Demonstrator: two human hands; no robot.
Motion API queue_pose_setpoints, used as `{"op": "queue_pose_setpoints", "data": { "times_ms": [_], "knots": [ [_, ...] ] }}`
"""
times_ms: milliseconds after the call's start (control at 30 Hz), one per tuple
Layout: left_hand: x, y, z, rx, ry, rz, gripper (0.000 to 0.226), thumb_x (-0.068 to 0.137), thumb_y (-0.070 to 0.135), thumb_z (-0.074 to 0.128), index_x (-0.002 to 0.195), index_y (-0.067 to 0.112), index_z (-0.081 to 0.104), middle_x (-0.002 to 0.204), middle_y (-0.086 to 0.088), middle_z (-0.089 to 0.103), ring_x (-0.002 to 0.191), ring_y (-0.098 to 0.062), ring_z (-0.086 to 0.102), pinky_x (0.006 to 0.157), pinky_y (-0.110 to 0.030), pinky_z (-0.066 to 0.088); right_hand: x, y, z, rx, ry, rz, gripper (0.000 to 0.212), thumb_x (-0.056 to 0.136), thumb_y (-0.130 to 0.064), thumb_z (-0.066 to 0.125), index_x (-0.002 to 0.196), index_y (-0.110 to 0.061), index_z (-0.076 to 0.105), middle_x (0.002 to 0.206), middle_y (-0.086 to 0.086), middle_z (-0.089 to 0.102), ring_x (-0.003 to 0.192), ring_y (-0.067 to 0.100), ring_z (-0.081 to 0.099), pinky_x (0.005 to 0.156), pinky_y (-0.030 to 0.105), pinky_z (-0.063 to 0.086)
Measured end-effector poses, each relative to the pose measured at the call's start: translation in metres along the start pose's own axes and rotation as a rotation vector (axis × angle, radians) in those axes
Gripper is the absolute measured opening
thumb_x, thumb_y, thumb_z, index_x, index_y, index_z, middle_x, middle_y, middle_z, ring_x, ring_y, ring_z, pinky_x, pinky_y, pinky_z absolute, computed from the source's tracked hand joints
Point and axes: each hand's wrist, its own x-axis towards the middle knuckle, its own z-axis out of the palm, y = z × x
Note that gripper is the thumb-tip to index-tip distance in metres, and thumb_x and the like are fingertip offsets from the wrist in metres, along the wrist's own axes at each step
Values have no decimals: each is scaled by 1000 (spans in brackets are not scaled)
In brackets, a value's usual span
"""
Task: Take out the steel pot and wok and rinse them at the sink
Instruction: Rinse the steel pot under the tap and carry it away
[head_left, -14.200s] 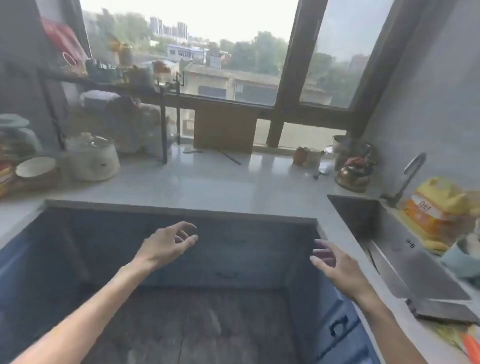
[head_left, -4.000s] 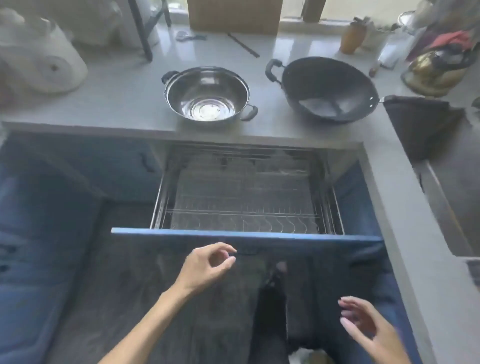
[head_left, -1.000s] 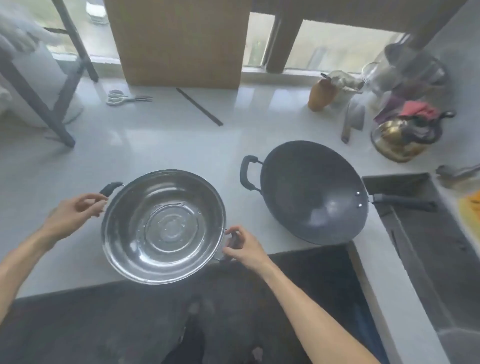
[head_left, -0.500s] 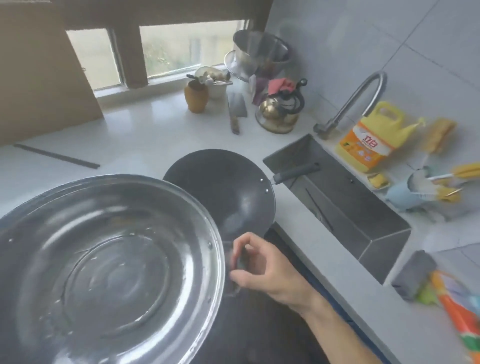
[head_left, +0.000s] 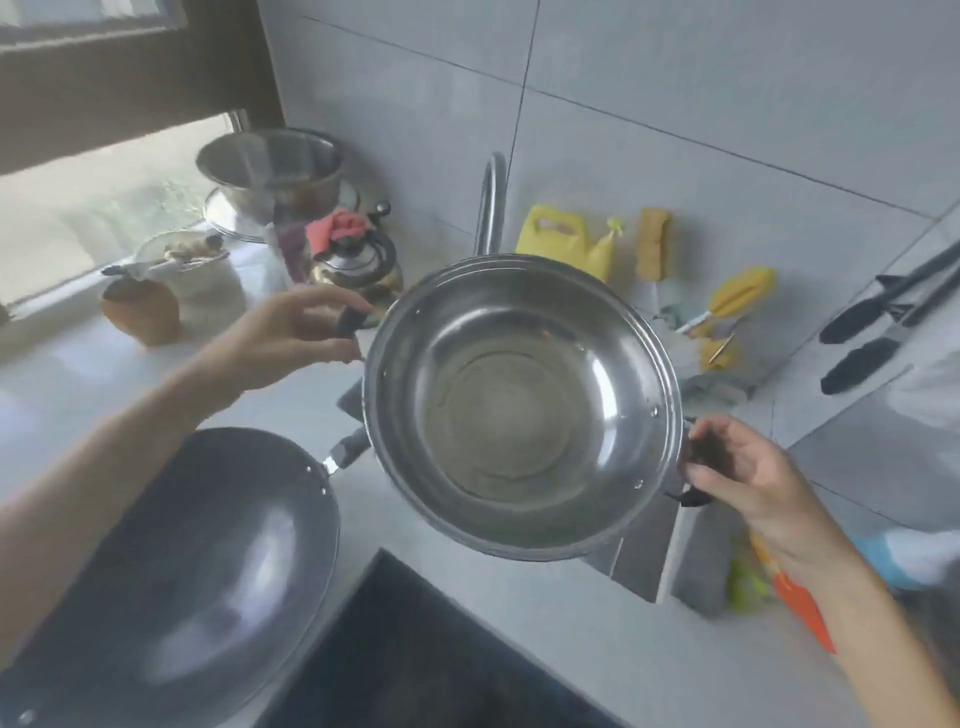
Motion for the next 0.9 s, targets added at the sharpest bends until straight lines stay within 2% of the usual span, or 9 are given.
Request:
{"op": "queue_pose_setpoints", "data": {
  "times_ms": [133,233,300,367,500,567,633,733,900],
  "knots": [
    [95,-12,78,75,-150,-76,37,71,32,77,104,36,62,87,-30,67,71,-25,59,75,-50,52,33,43,-74,-95,24,129,29,76,12,63,90,-14,60,82,-6,67,74,1,62,65,10,52],
    [124,-35,137,73,-163,-135,34,71,38,67,104,38,60,76,-16,68,66,-17,55,74,-39,50,36,71,-113,-112,73,229,26,73,-4,71,82,-27,66,81,-17,70,80,-3,65,71,6,50],
    [135,-56,176,57,-125,-195,34,71,32,64,104,39,61,73,-1,70,68,-19,60,79,-38,49,39,91,-126,-122,53,319,33,53,-35,81,81,-29,66,83,-10,71,80,0,65,72,7,51],
    [132,-82,203,11,-86,-281,37,66,34,58,103,42,62,80,-1,72,81,-24,67,86,-41,49,40,117,-128,-140,23,394,45,46,-45,86,82,-27,66,87,2,70,76,2,65,68,10,52],
    [126,-129,233,-100,6,-427,29,70,31,55,95,45,61,85,5,70,83,-14,66,90,-33,46,52,158,-107,-199,5,498,31,65,-23,84,90,-22,65,99,3,69,83,-5,62,76,6,47],
    [130,-149,239,-119,57,-474,30,79,20,58,94,46,60,89,2,70,83,-13,65,87,-29,46,70,171,-91,-217,13,532,27,69,-25,79,90,-36,67,94,-13,70,87,-12,60,79,0,42],
    [140,-177,239,-125,129,-523,37,86,9,56,95,44,60,94,1,71,86,-15,66,85,-25,44,90,193,-77,-226,11,531,34,75,-7,74,82,-40,70,92,-10,72,81,-15,61,75,-2,42],
    [158,-214,238,-114,235,-560,35,89,7,54,101,39,61,97,1,69,88,-21,65,84,-27,48,127,229,-51,-229,-10,535,33,75,-10,74,83,-41,68,95,6,71,77,1,66,81,22,52],
    [186,-267,234,-78,426,-665,34,92,6,45,116,25,60,97,8,61,74,-3,56,75,-23,48,195,296,-10,-279,-60,513,28,68,-22,82,87,-33,64,82,0,67,82,29,68,86,56,52]
  ]
}}
